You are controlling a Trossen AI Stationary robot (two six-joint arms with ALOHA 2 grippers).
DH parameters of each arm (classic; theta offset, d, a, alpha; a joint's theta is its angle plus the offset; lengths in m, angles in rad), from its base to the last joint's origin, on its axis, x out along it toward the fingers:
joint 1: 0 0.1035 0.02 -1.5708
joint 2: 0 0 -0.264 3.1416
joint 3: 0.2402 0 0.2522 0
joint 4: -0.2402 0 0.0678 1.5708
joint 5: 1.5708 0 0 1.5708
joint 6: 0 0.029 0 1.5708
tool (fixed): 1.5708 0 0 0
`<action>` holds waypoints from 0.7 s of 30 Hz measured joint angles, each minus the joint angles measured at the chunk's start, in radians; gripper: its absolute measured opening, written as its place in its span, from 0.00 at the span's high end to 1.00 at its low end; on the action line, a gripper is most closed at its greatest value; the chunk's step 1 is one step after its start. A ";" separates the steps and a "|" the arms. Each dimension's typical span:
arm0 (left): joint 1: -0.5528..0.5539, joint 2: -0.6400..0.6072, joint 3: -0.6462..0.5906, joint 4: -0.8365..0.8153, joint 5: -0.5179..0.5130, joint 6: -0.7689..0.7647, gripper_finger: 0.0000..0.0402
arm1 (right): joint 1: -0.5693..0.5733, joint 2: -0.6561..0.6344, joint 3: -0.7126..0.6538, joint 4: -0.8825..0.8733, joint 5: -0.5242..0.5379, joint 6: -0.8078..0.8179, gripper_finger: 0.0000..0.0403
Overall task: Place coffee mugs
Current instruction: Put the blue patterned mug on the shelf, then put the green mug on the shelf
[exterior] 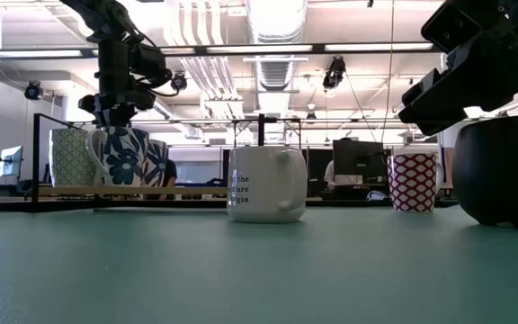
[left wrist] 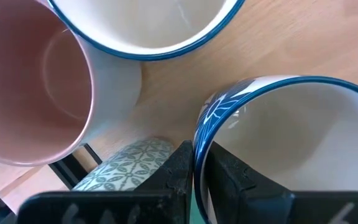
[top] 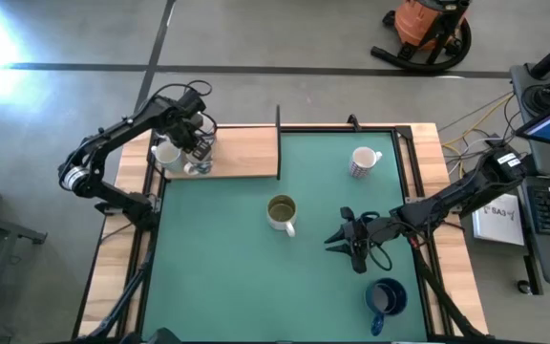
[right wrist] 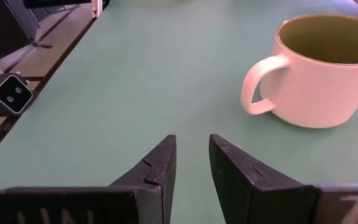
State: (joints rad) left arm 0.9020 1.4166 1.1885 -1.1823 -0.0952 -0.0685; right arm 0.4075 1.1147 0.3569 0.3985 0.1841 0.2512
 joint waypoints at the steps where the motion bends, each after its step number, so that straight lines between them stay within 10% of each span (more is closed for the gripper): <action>1: 0.001 0.000 0.000 0.000 0.000 0.000 0.95 | 0.000 0.000 0.000 0.000 0.000 0.000 0.79; 21: 0.002 -0.048 0.023 -0.005 -0.004 -0.003 0.85 | 0.000 0.000 0.000 0.000 0.000 0.000 0.79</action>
State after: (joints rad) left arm 0.9044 1.3685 1.2110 -1.1871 -0.0994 -0.0710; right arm 0.4074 1.1148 0.3569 0.3986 0.1843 0.2512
